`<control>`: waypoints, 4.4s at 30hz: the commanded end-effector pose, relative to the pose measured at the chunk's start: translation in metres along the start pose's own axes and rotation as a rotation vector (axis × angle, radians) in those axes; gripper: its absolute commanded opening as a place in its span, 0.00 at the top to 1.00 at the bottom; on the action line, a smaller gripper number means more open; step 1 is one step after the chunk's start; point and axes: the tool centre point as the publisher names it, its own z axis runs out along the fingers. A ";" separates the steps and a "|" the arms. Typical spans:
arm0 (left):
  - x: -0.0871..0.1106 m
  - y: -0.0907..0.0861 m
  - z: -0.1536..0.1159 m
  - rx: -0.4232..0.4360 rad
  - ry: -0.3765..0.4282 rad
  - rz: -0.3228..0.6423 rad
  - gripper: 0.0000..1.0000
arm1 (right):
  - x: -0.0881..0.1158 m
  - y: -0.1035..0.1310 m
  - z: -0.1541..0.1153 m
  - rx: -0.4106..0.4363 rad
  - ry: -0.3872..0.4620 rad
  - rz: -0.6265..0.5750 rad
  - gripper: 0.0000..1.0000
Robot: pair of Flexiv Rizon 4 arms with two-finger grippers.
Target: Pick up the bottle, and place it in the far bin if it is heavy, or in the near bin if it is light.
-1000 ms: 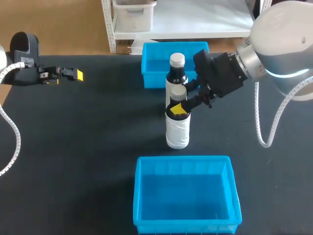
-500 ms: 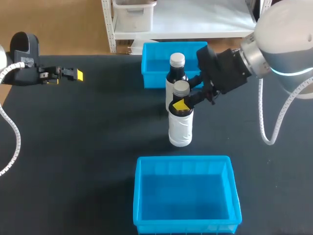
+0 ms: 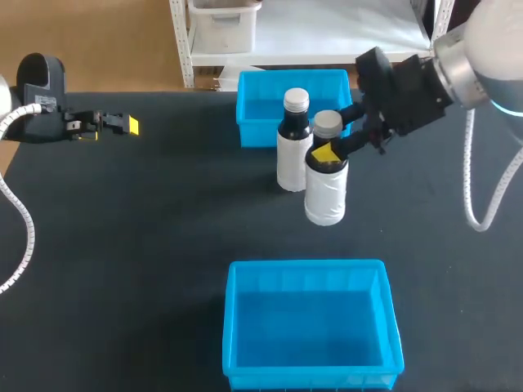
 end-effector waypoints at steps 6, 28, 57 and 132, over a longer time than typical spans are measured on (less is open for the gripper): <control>0.000 0.000 0.000 0.000 0.000 0.000 0.00 | 0.009 0.005 -0.034 0.056 -0.016 0.036 1.00; 0.000 0.000 0.000 0.000 0.000 0.000 0.00 | 0.047 -0.017 -0.089 0.156 -0.018 0.106 1.00; 0.000 0.000 0.000 0.000 0.000 0.000 0.00 | 0.085 -0.033 -0.149 0.243 -0.002 0.176 1.00; 0.000 0.000 0.000 0.000 0.000 0.000 0.00 | -0.075 -0.257 0.032 0.052 -0.070 0.015 1.00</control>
